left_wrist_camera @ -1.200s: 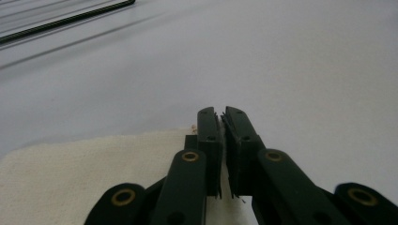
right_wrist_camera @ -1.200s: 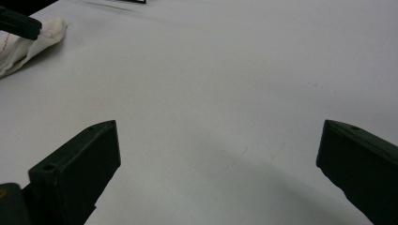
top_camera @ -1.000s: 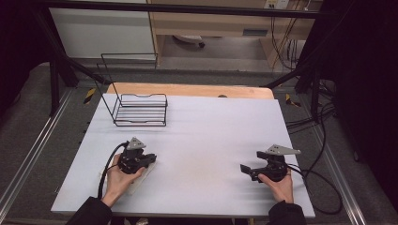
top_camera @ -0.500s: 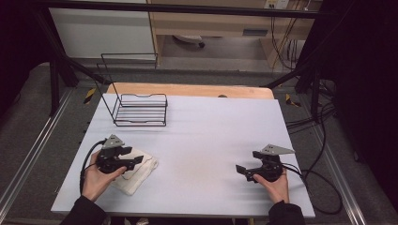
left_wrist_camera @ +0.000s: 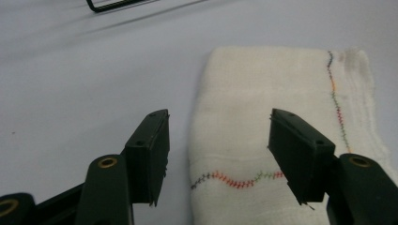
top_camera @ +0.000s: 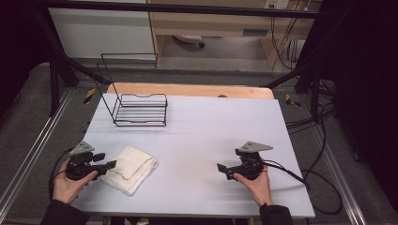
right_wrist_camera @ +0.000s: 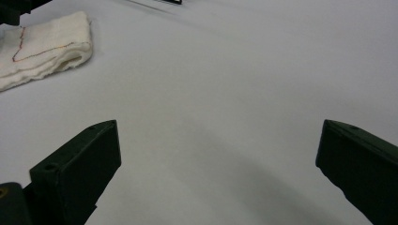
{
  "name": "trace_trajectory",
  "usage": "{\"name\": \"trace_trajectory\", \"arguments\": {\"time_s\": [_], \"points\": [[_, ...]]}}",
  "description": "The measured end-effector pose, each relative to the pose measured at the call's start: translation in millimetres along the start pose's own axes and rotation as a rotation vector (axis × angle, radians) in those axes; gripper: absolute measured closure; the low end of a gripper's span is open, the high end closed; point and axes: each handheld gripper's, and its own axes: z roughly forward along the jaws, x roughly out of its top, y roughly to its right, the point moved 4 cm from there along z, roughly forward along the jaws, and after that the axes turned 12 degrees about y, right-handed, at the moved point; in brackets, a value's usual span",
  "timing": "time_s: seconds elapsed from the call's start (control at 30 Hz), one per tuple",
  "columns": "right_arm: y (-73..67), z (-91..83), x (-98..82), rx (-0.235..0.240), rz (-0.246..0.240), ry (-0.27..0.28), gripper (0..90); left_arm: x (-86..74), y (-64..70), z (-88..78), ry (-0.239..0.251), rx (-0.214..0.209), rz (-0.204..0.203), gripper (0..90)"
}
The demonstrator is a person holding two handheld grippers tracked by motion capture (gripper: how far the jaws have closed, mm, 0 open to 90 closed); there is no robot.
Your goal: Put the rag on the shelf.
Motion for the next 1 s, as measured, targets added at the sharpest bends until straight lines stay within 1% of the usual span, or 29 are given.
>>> {"name": "trace_trajectory", "arguments": {"time_s": [0.03,0.07,0.1,0.13,0.17,0.2,0.23,0.3,0.33,0.37,0.4,0.43,0.47,0.5,0.53,0.57,0.6,0.63,0.67,0.7,0.73,0.77,0.83,0.9,0.93,1.0], "points": [[0.0,0.0,0.0,0.000,0.000,0.000,0.7,-1.7,-1.4,-0.4,0.002,0.005,0.006,39.0],[-9.2,8.7,3.7,0.003,-0.007,-0.002,0.8,-3.0,-2.3,-0.9,0.006,0.012,0.012,39.4],[-9.2,8.7,3.7,0.003,-0.007,-0.002,0.8,-4.2,-2.8,-1.3,0.008,0.014,0.017,39.4],[-14.1,13.3,5.4,0.008,-0.014,-0.004,0.8,-5.1,-3.0,-1.9,0.012,0.007,0.017,41.5],[-24.5,22.7,8.5,0.021,-0.022,-0.007,1.1,-5.9,-3.2,-2.7,0.011,0.006,0.009,44.0],[-24.5,22.7,8.5,0.021,-0.022,-0.007,1.1,-6.7,-3.8,-3.5,0.005,0.015,0.005,44.0],[-30.1,27.9,10.1,0.028,-0.024,-0.007,1.3,-7.9,-4.9,-4.3,-0.005,0.027,0.003,43.9],[-40.7,38.4,12.9,0.042,-0.035,-0.014,1.9,-10.8,-6.7,-5.7,-0.022,0.035,-0.006,46.1],[-51.7,49.8,15.8,0.052,-0.038,-0.019,2.5,-12.7,-7.5,-6.2,-0.029,0.040,-0.010,49.8],[-57.1,55.6,17.1,0.059,-0.040,-0.025,3.3,-14.8,-8.5,-6.9,-0.039,0.045,-0.008,51.7],[-57.1,55.6,17.1,0.059,-0.040,-0.025,3.3,-16.9,-9.1,-7.4,-0.047,0.047,-0.010,51.7],[-67.7,67.5,19.9,0.079,-0.043,-0.028,5.0,-19.1,-9.7,-8.3,-0.056,0.044,-0.016,55.4],[-67.7,67.5,19.9,0.079,-0.043,-0.028,5.0,-21.0,-10.1,-8.9,-0.056,0.037,-0.023,55.4],[-73.1,73.5,21.4,0.085,-0.036,-0.028,6.4,-22.5,-10.3,-9.4,-0.053,0.032,-0.029,56.6],[-82.8,86.0,24.6,0.102,-0.029,-0.029,8.2,-23.8,-10.4,-10.0,-0.053,0.025,-0.034,59.7],[-82.8,86.0,24.6,0.102,-0.029,-0.029,8.2,-24.8,-10.0,-10.2,-0.051,0.019,-0.041,59.7],[-92.7,99.1,27.0,0.115,-0.027,-0.031,10.7,-25.1,-9.5,-10.4,-0.051,0.015,-0.044,63.0],[-92.7,99.1,27.0,0.115,-0.027,-0.031,10.7,-25.1,-9.0,-10.5,-0.052,0.011,-0.043,63.0],[-97.7,105.7,27.7,0.120,-0.026,-0.035,12.5,-25.1,-8.0,-10.4,-0.054,0.008,-0.042,65.1],[-105.9,118.5,27.6,0.119,-0.035,-0.049,15.3,-25.1,-6.9,-10.1,-0.056,0.006,-0.045,69.4],[-109.8,124.6,27.3,0.119,-0.034,-0.054,17.6,-25.2,-6.0,-9.8,-0.059,0.001,-0.048,71.7],[-109.8,124.6,27.3,0.119,-0.034,-0.054,17.6,-25.4,-5.1,-9.5,-0.062,0.001,-0.048,71.7],[-115.9,136.1,26.4,0.119,-0.030,-0.056,21.4,-25.4,-4.3,-9.3,-0.065,-0.003,-0.043,73.6],[-121.3,146.1,24.6,0.117,-0.014,-0.066,25.7,-25.2,-4.3,-8.9,-0.069,-0.012,-0.052,75.6],[-126.4,155.5,23.2,0.116,-0.015,-0.068,31.2,-25.0,-4.1,-8.8,-0.072,-0.014,-0.056,77.4],[-131.7,163.4,22.0,0.115,-0.020,-0.072,34.8,-24.9,-3.4,-8.5,-0.075,-0.013,-0.055,78.4]]}}
